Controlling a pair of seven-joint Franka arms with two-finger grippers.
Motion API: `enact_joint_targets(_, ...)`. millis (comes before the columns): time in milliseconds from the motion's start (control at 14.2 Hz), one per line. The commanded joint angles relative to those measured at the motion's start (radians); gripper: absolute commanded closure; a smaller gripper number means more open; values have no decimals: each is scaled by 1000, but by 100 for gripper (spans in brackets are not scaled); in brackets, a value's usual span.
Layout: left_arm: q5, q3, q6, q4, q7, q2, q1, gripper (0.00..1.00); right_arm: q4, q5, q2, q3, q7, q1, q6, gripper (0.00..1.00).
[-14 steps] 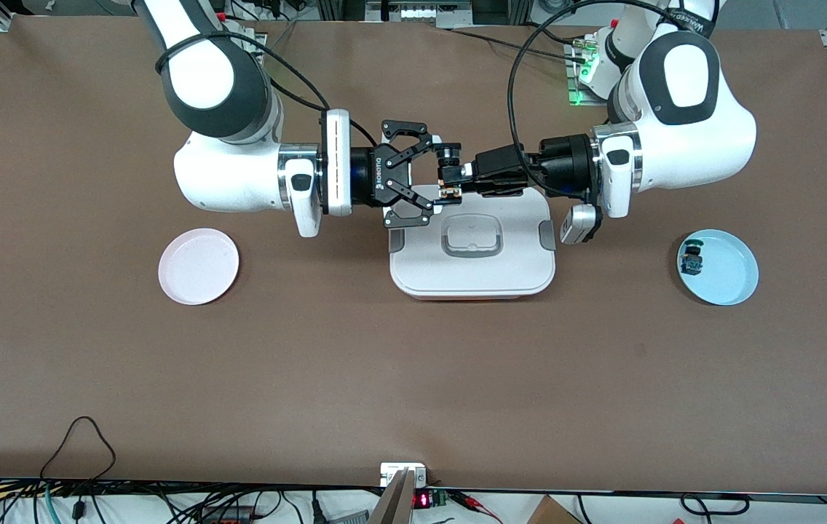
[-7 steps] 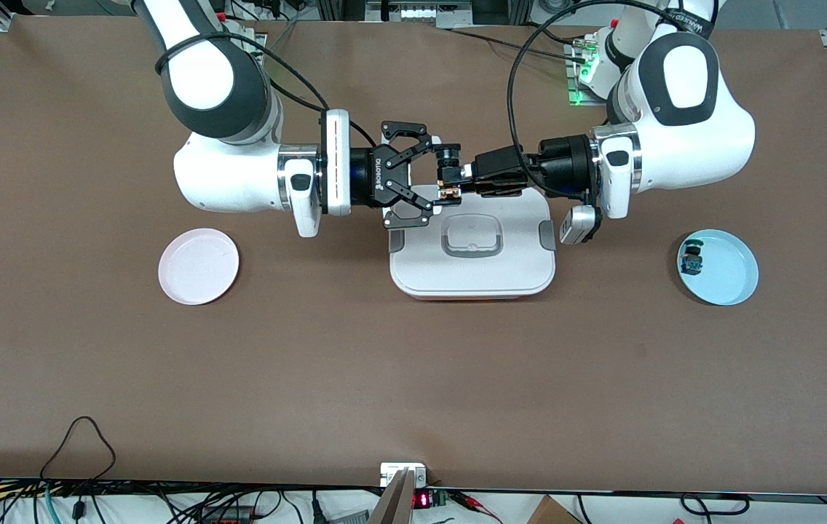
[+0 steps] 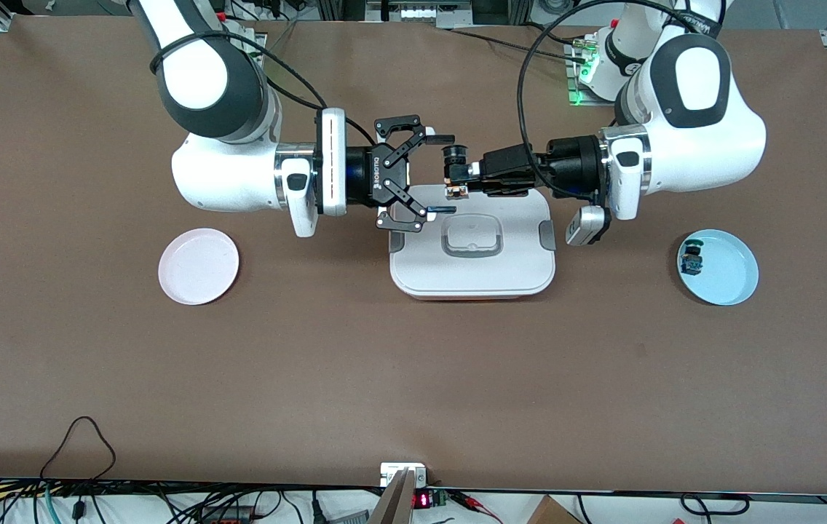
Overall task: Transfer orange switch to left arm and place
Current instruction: 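Carry the switch toward the blue plate while the right gripper withdraws, then lower the switch with the left gripper onto the light blue plate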
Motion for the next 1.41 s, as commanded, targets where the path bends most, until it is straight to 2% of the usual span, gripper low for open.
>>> enact_joint_targets(0, 66, 2, -40, 10, 18, -8, 32, 82, -4, 21, -5, -11, 3, 8, -5, 0)
enact_joint_targets(211, 213, 2, -42, 23, 18, -19, 39, 82, -21, 4, -22, -40, 5, -20, -62, 0)
enact_joint_targets(352, 343, 2, -46, 26, 19, -24, 51, 82, -46, -21, -32, -98, 2, -31, -151, 0)
enact_joint_targets(562, 542, 2, -109, 52, 21, -27, 80, 82, -54, -126, -34, -223, 6, -58, -316, 0)
enact_joint_targets(703, 688, 2, -181, 84, 26, -25, 106, 82, -54, -186, -35, -282, 12, -77, -382, 0)
enact_joint_targets(844, 826, 2, -243, 107, 73, -25, 124, 82, -57, -237, -34, -306, 40, -100, -398, 0)
enact_joint_targets(984, 990, 4, -315, 107, 194, -25, 157, 82, -55, -304, -37, -310, 168, -118, -400, 0)
enact_joint_targets(1336, 1329, 4, -427, 104, 566, -18, 278, 82, -54, -586, -45, -317, 472, -144, -398, 0)
